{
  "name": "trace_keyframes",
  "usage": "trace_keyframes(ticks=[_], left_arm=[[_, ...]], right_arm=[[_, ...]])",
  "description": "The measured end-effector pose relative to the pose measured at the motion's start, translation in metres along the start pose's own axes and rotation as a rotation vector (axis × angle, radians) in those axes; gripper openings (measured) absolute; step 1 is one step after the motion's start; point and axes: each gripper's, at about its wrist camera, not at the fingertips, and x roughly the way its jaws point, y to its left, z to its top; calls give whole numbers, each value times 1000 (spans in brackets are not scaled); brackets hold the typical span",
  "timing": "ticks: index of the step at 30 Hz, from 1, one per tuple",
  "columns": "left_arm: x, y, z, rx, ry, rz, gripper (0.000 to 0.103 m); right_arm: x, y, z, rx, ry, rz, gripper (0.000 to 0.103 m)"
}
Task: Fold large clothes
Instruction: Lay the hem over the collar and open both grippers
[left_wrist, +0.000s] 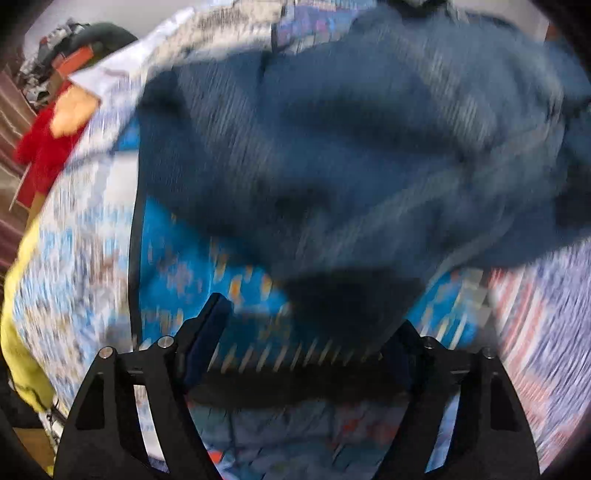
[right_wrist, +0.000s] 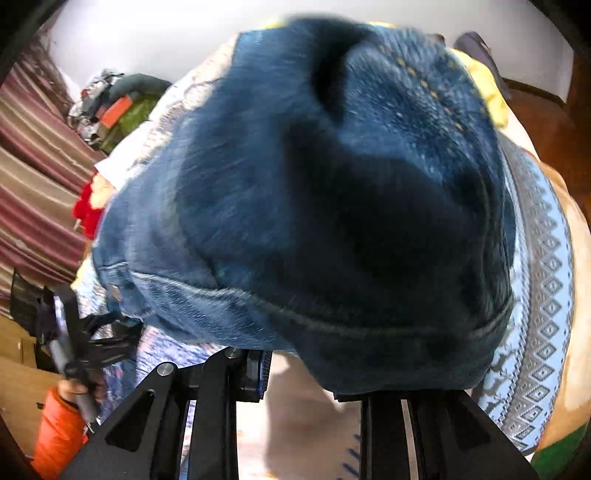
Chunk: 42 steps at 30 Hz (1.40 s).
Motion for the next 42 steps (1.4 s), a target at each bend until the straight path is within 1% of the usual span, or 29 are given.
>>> trace_keyframes(ticks=[1,2,3,5,6,8,9,11,12,13,14,15,16,19,21,22,23,26,28,30,32,33,35,39,42], left_arm=[[-4,-1,7,-13,-9,-23,76],[-13,-2,19,-31,-33,-71,73],[-23,-3,30,-37,-59,-90,72],[-42,-5,51,-38,-131,-88,72],[-50,-5,59,-42,-155,-94,72],[-66,0,85,-62,-211,-122,72],[-72,3,100,-77,-230,-131,72],[-75,7,125,-101,-252,-128,72],[-73,10,141,-104,-263,-109,72],[-70,14,149,-100,-267,-85,72],[-64,18,162,-99,-264,-44,72],[-58,22,169,-103,-255,-15,72],[-48,27,180,-109,-234,16,72],[-17,43,195,-137,-172,90,72],[-6,56,196,-155,-150,128,71],[-8,60,194,-157,-156,131,71],[-13,67,192,-157,-173,133,71],[-44,79,179,-151,-237,132,71],[-66,83,168,-135,-263,122,71],[-86,81,151,-90,-274,96,72],[-97,73,133,-41,-273,95,74],[-101,67,122,-17,-269,95,78],[-101,57,103,14,-255,87,81],[-82,30,65,46,-185,38,81],[-60,7,53,61,-145,17,81]], right_arm=[[-5,5,5,-12,-15,14,21],[-10,8,10,-21,-27,33,21],[-15,11,13,-21,-32,50,21],[-27,19,25,-33,-64,109,21],[-33,23,29,-43,-84,115,21],[-46,31,47,-78,-145,129,21],[-50,35,58,-92,-183,119,21],[-53,42,78,-119,-247,46,21],[-52,39,87,-128,-254,21,21],[-46,36,100,-130,-251,-11,21],[-37,30,112,-113,-237,-46,21],[-29,28,122,-95,-228,-62,21],[-22,20,129,-72,-221,-70,21],[-11,1,141,-39,-205,-82,21],[-14,-5,146,-31,-198,-45,21],[-20,-6,145,-31,-208,-28,21],[-29,-6,145,-36,-236,-31,21],[-67,-6,147,-56,-328,-80,21],[-87,-9,144,-42,-345,-94,21],[-103,-8,135,-56,-346,-110,21],[-113,-5,116,-93,-332,-135,21],[-113,-4,109,-104,-321,-143,21],[-109,-1,85,-136,-275,-152,21],[-89,2,45,-164,-199,-133,21],[-61,3,24,-172,-123,-108,21]])
